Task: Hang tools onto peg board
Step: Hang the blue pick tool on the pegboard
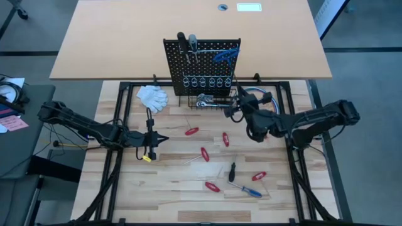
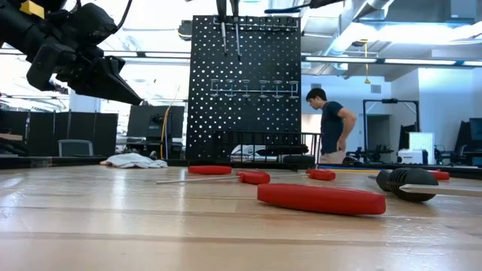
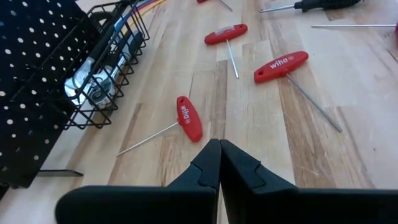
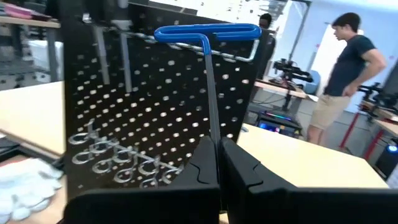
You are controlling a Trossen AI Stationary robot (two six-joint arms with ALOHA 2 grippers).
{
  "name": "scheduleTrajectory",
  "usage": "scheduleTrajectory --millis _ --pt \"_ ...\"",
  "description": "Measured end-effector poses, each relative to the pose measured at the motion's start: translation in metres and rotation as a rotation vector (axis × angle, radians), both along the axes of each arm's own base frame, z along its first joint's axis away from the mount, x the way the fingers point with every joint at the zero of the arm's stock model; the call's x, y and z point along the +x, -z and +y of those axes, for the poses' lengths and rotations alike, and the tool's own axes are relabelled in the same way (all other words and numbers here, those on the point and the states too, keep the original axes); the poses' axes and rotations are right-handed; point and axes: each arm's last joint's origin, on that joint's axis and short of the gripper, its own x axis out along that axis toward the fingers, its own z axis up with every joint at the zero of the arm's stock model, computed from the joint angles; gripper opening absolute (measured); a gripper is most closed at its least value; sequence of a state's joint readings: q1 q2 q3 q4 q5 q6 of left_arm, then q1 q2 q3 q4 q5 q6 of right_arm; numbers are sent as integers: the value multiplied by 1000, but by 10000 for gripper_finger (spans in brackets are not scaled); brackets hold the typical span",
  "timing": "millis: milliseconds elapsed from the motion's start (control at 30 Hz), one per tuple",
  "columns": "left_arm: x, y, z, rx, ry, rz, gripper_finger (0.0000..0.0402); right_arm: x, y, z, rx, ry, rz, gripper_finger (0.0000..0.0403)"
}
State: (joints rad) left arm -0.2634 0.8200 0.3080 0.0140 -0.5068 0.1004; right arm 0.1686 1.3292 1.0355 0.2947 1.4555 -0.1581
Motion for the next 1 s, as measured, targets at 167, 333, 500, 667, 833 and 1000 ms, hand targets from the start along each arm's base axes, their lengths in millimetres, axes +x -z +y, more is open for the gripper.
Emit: scheduleTrajectory --millis 167,333,500,667,833,1000 --pt "0 0 0 -1 -1 0 0 0 0 -9 0 32 0 1" --pt "0 0 0 -5 -3 -1 0 0 0 -10 5 34 -17 1" --pt "0 0 0 -7 -4 -1 0 0 0 -9 8 32 -27 1" --pt "0 0 0 -8 -5 0 0 0 1 -9 14 43 -44 1" --pt "0 0 0 -12 -7 -1 0 0 2 -7 24 37 -76 1" --pt "0 0 0 -14 -9 1 0 0 6 -9 36 44 -99 1"
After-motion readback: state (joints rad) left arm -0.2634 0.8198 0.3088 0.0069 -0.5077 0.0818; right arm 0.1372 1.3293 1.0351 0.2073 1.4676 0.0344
